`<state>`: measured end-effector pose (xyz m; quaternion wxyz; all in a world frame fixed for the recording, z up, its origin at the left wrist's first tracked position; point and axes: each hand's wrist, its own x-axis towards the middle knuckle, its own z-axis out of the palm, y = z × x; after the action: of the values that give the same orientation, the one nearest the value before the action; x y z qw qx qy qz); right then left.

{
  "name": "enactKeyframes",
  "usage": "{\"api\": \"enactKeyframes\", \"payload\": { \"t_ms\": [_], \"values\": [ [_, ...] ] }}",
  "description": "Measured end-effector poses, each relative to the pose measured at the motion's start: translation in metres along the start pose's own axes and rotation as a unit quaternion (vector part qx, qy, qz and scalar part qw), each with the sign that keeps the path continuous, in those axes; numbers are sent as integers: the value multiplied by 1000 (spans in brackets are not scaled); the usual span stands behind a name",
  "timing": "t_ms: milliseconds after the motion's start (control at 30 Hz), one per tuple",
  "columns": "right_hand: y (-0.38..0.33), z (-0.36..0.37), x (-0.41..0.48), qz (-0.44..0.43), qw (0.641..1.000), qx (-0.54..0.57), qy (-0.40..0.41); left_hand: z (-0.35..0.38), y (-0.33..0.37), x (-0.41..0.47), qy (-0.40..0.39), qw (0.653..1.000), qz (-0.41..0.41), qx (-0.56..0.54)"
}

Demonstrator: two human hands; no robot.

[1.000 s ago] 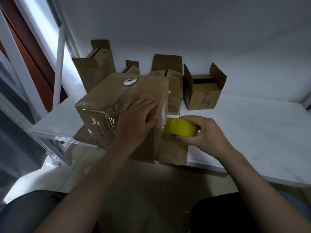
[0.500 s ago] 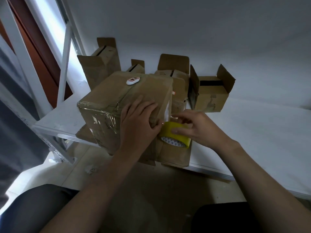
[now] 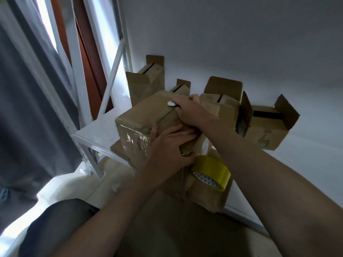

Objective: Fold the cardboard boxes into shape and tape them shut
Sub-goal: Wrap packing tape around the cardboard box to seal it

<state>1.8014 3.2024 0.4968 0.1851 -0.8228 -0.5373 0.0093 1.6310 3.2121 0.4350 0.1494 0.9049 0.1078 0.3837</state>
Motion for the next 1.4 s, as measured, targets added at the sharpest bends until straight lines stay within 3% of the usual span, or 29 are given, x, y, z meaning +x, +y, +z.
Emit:
{"api": "enactKeyframes", "payload": {
  "t_ms": [167, 300, 433, 600, 767, 933, 1000, 1067, 1200, 1267, 1400],
  "values": [
    [-6, -9, -5, 21, 994, -70, 79, -11, -12, -9, 10, 1000, -3, -25],
    [-15, -21, -27, 38, 990, 121, 60, -23, -18, -10, -15, 999, -4, -28],
    [-22, -29, -52, 34, 981, 185, 47, -26, -17, -13, -23, 999, -6, -26],
    [-23, -37, -81, 119, 922, 363, 70, -24, -3, -18, 8, 996, -61, -62],
    [-17, -37, -116, 137, 843, 518, 54, -25, 8, -25, 6, 995, -103, -15],
    [-16, -30, -143, 128, 782, 604, 89, -23, 31, -46, 89, 972, -179, -123],
    [-16, -26, -152, 116, 786, 595, 124, -17, 41, -60, 133, 950, -250, -129],
    [-13, -22, -160, 92, 817, 548, 151, -11, 49, -72, 121, 913, -346, -180],
    [-2, -19, -172, 27, 881, 451, 141, 10, 61, -75, 6, 760, -518, -391],
    [3, -22, -175, 5, 914, 392, 101, 19, 67, -70, 8, 694, -561, -451],
    [12, -30, -178, -26, 977, 211, 23, 28, 89, -69, 66, 637, -567, -518]
  ]
}}
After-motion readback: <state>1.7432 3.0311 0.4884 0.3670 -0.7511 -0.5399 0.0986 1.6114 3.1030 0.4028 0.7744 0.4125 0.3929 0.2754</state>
